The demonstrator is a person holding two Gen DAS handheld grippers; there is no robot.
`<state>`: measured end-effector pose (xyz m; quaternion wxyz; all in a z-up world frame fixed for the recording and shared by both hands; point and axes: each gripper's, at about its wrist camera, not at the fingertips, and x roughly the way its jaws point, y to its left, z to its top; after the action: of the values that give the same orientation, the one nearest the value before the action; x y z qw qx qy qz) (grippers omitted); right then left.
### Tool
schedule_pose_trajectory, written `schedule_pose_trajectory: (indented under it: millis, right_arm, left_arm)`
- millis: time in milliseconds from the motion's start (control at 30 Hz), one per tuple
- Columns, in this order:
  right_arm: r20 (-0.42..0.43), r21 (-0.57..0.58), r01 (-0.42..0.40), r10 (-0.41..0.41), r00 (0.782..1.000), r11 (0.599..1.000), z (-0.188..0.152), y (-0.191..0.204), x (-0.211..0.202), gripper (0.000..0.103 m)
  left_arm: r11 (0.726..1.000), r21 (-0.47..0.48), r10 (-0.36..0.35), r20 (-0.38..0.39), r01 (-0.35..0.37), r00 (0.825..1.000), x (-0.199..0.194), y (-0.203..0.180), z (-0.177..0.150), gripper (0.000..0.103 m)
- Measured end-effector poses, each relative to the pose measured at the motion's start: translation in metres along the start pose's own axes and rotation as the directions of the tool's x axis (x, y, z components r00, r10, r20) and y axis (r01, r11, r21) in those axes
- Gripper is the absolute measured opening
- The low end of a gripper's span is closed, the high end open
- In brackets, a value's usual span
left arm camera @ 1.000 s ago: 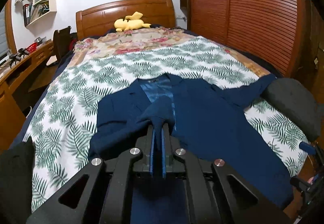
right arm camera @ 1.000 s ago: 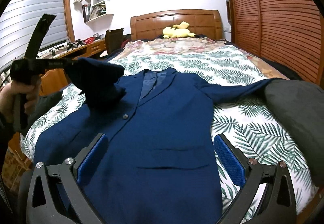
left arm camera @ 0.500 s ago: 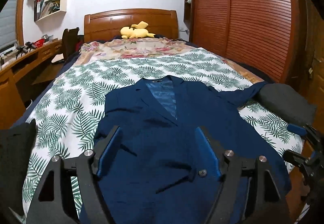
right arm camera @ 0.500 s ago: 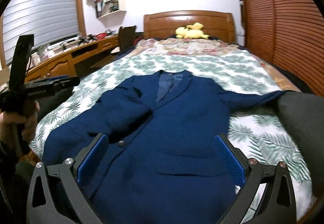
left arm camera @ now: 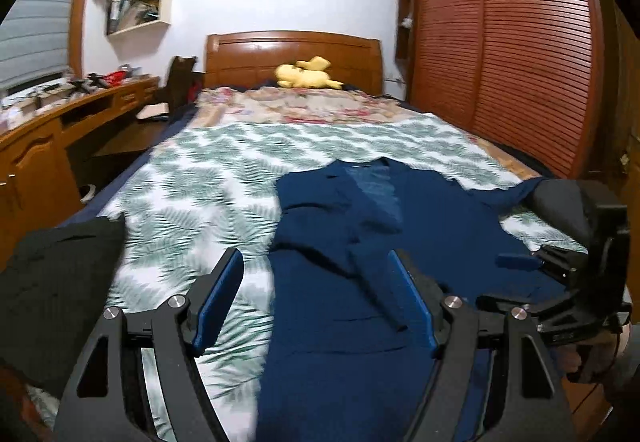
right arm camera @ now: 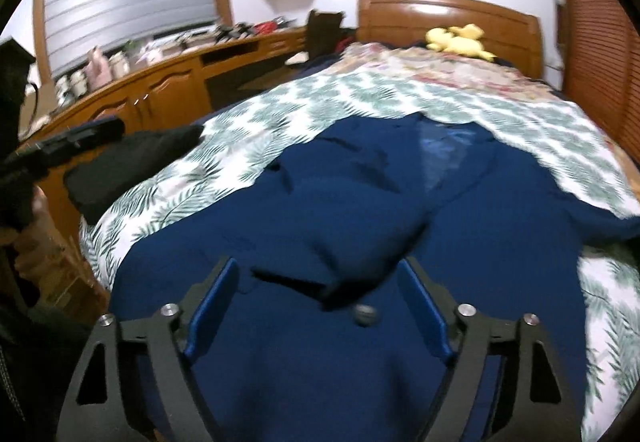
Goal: Fold large clothes
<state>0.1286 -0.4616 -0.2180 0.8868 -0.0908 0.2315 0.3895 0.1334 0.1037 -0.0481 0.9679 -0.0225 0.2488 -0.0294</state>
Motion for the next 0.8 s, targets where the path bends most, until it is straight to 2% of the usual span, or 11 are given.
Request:
schedule_pose_trajectory:
  millis: [133, 267, 367, 433, 467, 533, 667, 800]
  right_arm:
    - [-0.055, -0.049, -0.037, 0.035, 0.998, 0.998, 0.009, 0.015, 0.033, 0.065]
    - [-0.126, -0.058, -0.048, 0.041, 0.991, 0.997, 0.015, 0.02, 0.069, 0.06]
    - [-0.184, -0.075, -0.024, 0.01, 0.983, 0.997, 0.018, 0.02, 0.092, 0.053]
    - [-0.218, -0.089, 0.01, -0.029, 0.976, 0.996, 0.019, 0.017, 0.107, 0.037]
    - [-0.222, -0.093, 0.021, -0.041, 0.974, 0.995, 0.019, 0.014, 0.11, 0.033]
    - [-0.21, -0.092, 0.04, -0.058, 0.976, 0.995, 0.021, 0.007, 0.108, 0.015]
    - [-0.128, -0.066, 0.061, -0.069, 0.989, 0.996, 0.028, -0.006, 0.086, 0.01]
    - [-0.011, 0.001, 0.099, -0.099, 0.995, 0.995, 0.033, -0.031, 0.036, 0.01]
  left_arm:
    - [0.999, -0.031, 0.007, 0.001, -0.007, 1.0, -0.008, 0.023, -0.004, 0.076]
    - [0.999, -0.037, 0.036, -0.012, -0.037, 0.999, -0.01, 0.035, -0.009, 0.076]
    - [0.998, -0.047, 0.038, -0.016, -0.039, 0.999, -0.012, 0.04, -0.012, 0.076]
    - [0.998, -0.052, 0.036, -0.017, -0.037, 0.999, -0.012, 0.042, -0.014, 0.076]
    - [0.998, -0.052, 0.038, -0.019, -0.039, 0.999, -0.012, 0.043, -0.014, 0.076]
    - [0.998, -0.052, 0.037, -0.026, -0.038, 0.999, -0.009, 0.041, -0.015, 0.076]
    - [0.999, -0.033, 0.026, -0.033, -0.027, 0.999, -0.008, 0.035, -0.018, 0.076]
    - [1.0, -0.004, 0.0, -0.034, -0.001, 0.999, -0.004, 0.018, -0.019, 0.076]
